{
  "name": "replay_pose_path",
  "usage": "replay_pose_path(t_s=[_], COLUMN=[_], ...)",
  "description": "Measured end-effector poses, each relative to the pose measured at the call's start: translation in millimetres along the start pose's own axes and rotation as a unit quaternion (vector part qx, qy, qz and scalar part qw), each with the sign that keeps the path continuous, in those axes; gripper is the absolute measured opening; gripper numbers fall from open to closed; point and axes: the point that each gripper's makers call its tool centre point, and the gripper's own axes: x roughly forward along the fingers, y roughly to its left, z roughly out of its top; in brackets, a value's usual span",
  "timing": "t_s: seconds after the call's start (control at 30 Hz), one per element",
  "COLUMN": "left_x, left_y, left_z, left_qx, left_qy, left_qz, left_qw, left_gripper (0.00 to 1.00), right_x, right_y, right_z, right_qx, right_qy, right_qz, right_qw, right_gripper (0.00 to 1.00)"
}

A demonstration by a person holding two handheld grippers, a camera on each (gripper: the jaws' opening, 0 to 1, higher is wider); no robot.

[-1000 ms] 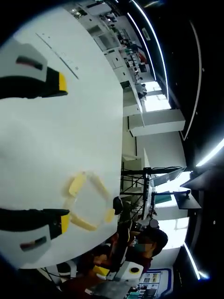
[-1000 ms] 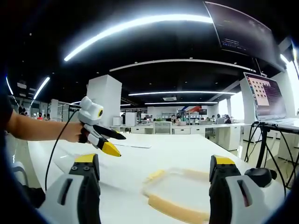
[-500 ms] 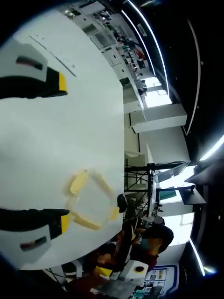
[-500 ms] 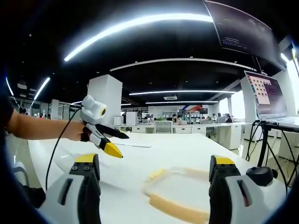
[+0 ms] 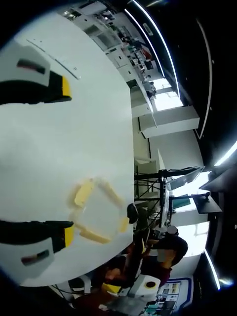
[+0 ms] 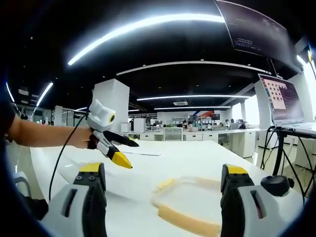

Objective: Snap each plastic latch of the storage box into its locked position after aligning the lid with the box until every specified latch is closed and the lid sits flush.

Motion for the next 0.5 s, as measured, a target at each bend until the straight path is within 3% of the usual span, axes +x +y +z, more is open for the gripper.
replay_pose_path(t_s=[0.5], left_x=[11.1], left_y=[-0.9], left_z=[-2.5], left_qx=[0.036], left_qy=[0.029], left_qz=[-0.017], left_qw=[0.9988], left_gripper=[1.0], right_x=[1.8], right_y=[3.4], right_z=[-2.3], right_qx=[0.001], right_qy=[0.004], right_qz=[0.006], right_qw=[1.0], right_gripper=[0.97])
